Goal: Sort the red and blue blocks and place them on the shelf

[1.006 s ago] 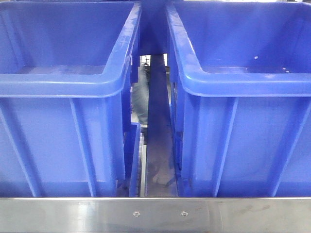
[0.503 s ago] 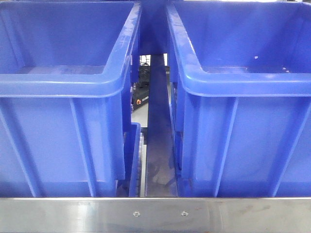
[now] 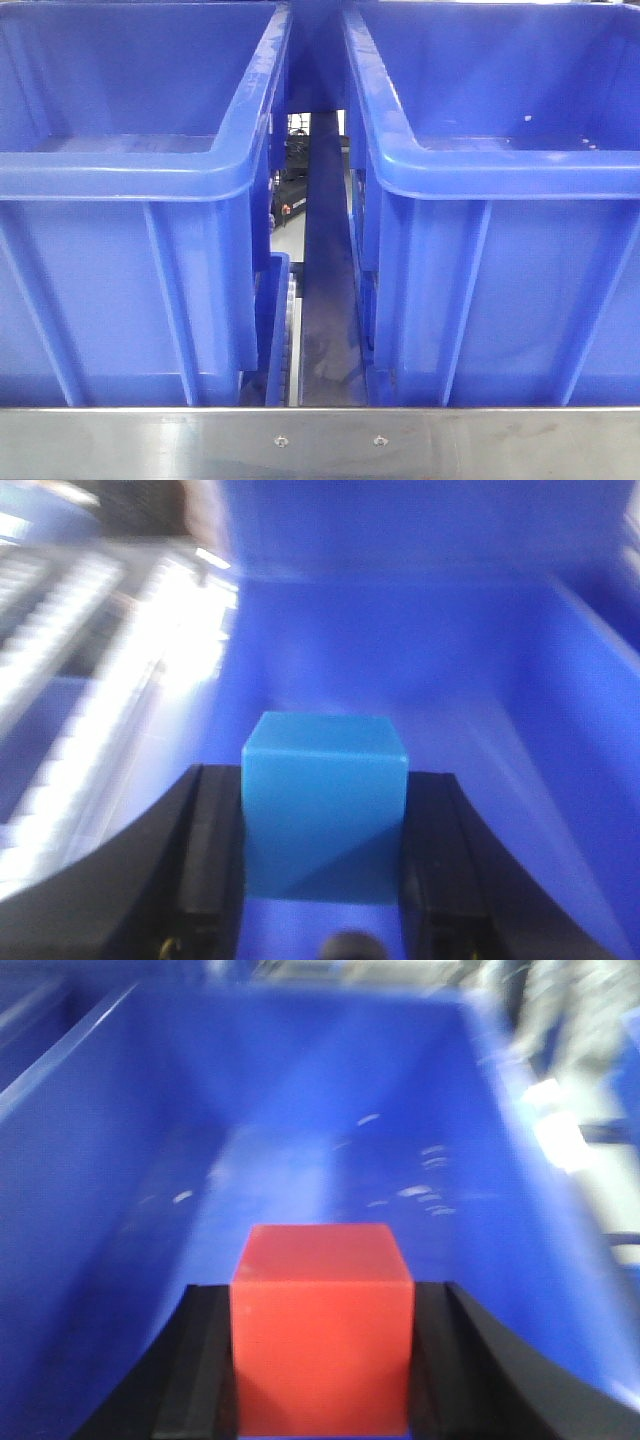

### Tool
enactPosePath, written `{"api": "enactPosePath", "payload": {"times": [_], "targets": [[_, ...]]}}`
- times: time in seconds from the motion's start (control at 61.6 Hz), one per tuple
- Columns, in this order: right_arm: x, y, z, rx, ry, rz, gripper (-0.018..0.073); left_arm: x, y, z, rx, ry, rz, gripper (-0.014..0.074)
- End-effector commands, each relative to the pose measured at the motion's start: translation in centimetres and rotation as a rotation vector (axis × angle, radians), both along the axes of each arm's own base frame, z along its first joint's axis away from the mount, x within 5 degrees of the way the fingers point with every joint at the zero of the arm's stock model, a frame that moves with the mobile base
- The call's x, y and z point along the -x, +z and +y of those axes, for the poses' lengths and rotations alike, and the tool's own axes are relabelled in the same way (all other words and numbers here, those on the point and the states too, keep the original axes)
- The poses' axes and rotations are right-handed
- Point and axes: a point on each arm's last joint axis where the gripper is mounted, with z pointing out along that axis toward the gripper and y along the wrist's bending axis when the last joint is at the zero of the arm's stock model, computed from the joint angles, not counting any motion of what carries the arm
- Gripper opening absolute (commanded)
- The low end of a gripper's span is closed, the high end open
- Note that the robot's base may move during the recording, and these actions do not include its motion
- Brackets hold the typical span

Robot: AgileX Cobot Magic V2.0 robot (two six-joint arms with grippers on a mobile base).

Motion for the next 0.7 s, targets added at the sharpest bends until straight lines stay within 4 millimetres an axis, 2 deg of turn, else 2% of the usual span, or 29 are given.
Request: {"api": "enactPosePath", "payload": {"times": [0.0, 0.26, 0.438, 0.6, 0.681], "targets": [[-1.9, 2.4, 0.9, -0.007, 0.047, -0.121, 0.0047, -1.7, 1.8, -1.2, 0.01, -0.074, -0.07, 0.0132], [-6.5, 1.6, 2.7, -0.003, 0.105, -0.071, 0.0047, -5.5, 1.4, -5.0, 0.014, -0.244, -0.122, 0.0132], [-8.2, 0.8, 3.1, -0.003, 0.107, -0.07, 0.0066, -8.0, -0.4, -6.3, -0.002, -0.26, -0.061, 0.0132], [-8.5, 0.5, 3.2, -0.002, 0.108, -0.059, 0.0194, -9.1, -1.7, -6.8, -0.005, -0.258, -0.001, 0.0142], [-8.5, 0.6, 3.2, -0.003, 0.107, -0.064, 0.028, -9.1, -1.7, -6.8, -0.003, -0.257, 0.002, 0.0199]]}}
